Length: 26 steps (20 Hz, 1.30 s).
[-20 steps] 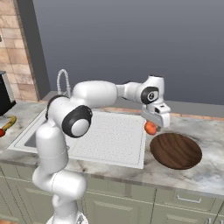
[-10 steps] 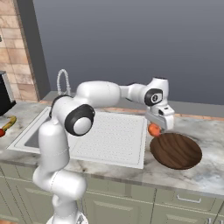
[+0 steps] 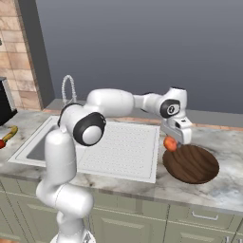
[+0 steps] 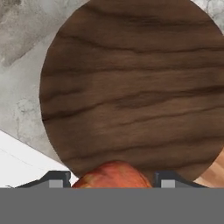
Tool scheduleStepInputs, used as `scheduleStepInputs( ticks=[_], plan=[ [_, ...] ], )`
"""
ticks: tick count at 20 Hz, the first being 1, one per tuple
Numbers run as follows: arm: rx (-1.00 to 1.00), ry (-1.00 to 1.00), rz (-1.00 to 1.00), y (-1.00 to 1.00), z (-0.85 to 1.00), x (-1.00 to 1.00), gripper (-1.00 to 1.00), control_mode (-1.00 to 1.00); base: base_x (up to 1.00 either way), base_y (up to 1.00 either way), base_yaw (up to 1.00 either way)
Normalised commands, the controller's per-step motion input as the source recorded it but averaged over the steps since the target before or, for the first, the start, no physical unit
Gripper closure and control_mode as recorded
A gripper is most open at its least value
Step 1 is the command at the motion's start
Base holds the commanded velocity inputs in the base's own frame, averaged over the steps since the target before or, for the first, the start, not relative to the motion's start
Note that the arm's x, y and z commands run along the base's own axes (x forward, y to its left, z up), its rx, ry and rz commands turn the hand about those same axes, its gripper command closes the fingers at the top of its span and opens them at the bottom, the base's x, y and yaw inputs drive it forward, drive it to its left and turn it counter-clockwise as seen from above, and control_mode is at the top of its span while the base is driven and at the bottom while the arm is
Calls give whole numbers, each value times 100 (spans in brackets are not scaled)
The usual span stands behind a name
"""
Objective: There is a mixed pile of frozen fruits and vegetables on the counter. Locate all the frozen vegetables and place the items in a bowl on the counter. Take all the frozen fruits and defrost them in a running sink.
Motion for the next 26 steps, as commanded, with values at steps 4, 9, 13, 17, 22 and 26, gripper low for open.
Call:
scheduleStepInputs(
  ticks=[4, 9, 13, 17, 22, 26],
  plan=[
    [0, 0, -3, -8, -16, 0, 100, -100, 0, 0, 0],
    [0, 0, -3, -10, -16, 0, 100, -100, 0, 0, 0],
    [0, 0, -2, -11, -17, 0, 100, -100, 0, 0, 0],
    [0, 0, -2, -8, -17, 0, 100, -100, 0, 0, 0],
    [0, 0, -2, -8, -16, 0, 100, -100, 0, 0, 0],
    [0, 0, -2, -7, -16, 0, 100, -100, 0, 0, 0]
  ],
)
